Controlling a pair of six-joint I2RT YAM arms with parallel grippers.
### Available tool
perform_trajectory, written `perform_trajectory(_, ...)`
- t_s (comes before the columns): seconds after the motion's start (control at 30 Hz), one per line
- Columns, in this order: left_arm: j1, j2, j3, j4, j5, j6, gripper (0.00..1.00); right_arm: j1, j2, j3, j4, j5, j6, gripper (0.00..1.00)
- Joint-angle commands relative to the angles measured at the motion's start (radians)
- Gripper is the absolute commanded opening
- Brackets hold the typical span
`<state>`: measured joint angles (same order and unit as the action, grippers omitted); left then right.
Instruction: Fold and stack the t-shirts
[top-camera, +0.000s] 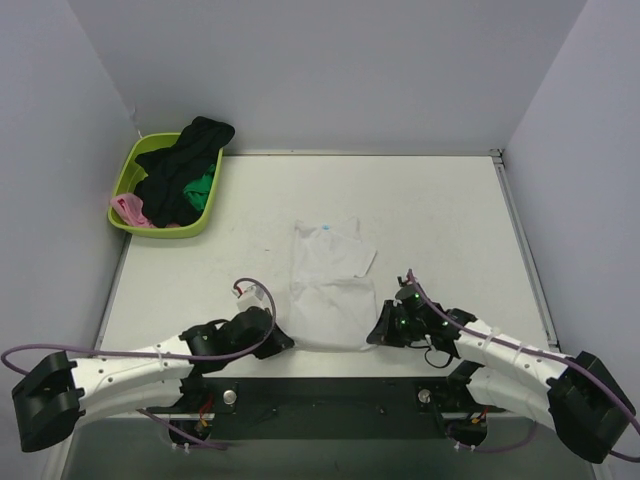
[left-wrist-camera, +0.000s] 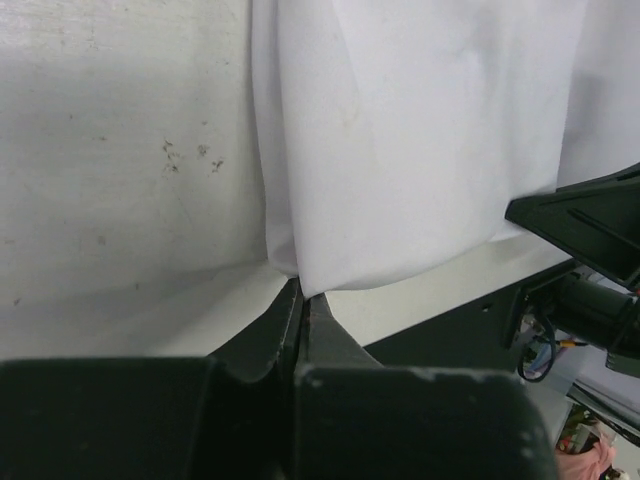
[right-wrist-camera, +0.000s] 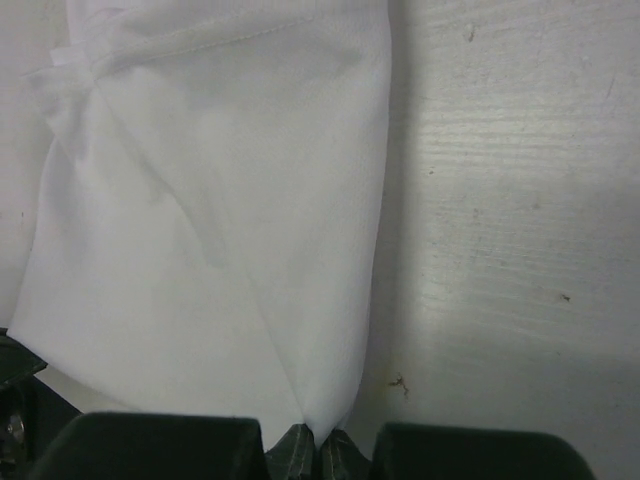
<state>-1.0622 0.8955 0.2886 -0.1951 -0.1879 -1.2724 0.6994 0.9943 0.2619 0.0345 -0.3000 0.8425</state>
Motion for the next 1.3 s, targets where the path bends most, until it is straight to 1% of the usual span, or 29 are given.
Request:
perform_trajectory(0.0,-0.021,-0.150,0.017,-0.186,-0.041,-0.016,0.00,0.051,-0.108,0.088,-0.166,0.082,0.021,0.00)
perform_trajectory(0.03,-0.024,-0.194,0.024,-0.205,-0.045,-0.015,0.00,0.055,-0.120,0.100,-0.183,0.097,0.020,0.00)
perform_trajectory(0.13,-0.025,-0.245,0.081,-0.262,-0.061,0.001,0.00,0.063,-0.155,0.163,-0.243,0.114,0.017,0.00)
perform_trajectory(0.23,-0.027,-0.256,0.153,-0.297,-0.074,0.025,0.00,0.071,-0.180,0.229,-0.286,0.130,0.012,0.00)
perform_trajectory(0.33,-0.025,-0.235,0.225,-0.306,-0.102,0.060,0.00,0.071,-0.183,0.281,-0.314,0.162,0.003,0.00)
perform_trajectory(0.4,-0.022,-0.213,0.285,-0.294,-0.133,0.099,0.00,0.069,-0.151,0.335,-0.324,0.182,-0.013,0.00)
perform_trajectory(0.5,0.001,-0.136,0.371,-0.265,-0.148,0.159,0.00,0.063,-0.083,0.395,-0.323,0.200,-0.019,0.00)
perform_trajectory(0.57,0.031,-0.075,0.403,-0.219,-0.131,0.207,0.00,0.051,-0.030,0.431,-0.311,0.208,-0.025,0.00)
perform_trajectory(0.6,0.069,-0.055,0.417,-0.202,-0.105,0.221,0.00,0.042,-0.016,0.444,-0.303,0.208,-0.025,0.00)
perform_trajectory(0.67,0.106,-0.004,0.446,-0.153,-0.078,0.255,0.00,0.020,0.029,0.462,-0.280,0.203,-0.028,0.00)
perform_trajectory(0.77,0.192,0.057,0.468,-0.101,-0.029,0.290,0.00,-0.038,0.084,0.510,-0.268,0.193,-0.040,0.00)
perform_trajectory(0.93,0.287,0.155,0.485,-0.043,0.025,0.314,0.00,-0.133,0.176,0.601,-0.252,0.173,-0.066,0.00)
perform_trajectory(1.03,0.343,0.213,0.481,0.009,0.070,0.318,0.00,-0.182,0.263,0.663,-0.240,0.139,-0.077,0.00)
perform_trajectory(1.13,0.376,0.275,0.486,0.059,0.102,0.321,0.00,-0.219,0.351,0.712,-0.223,0.115,-0.079,0.00)
perform_trajectory(1.27,0.441,0.347,0.518,0.109,0.133,0.329,0.00,-0.248,0.470,0.818,-0.208,0.075,-0.077,0.00)
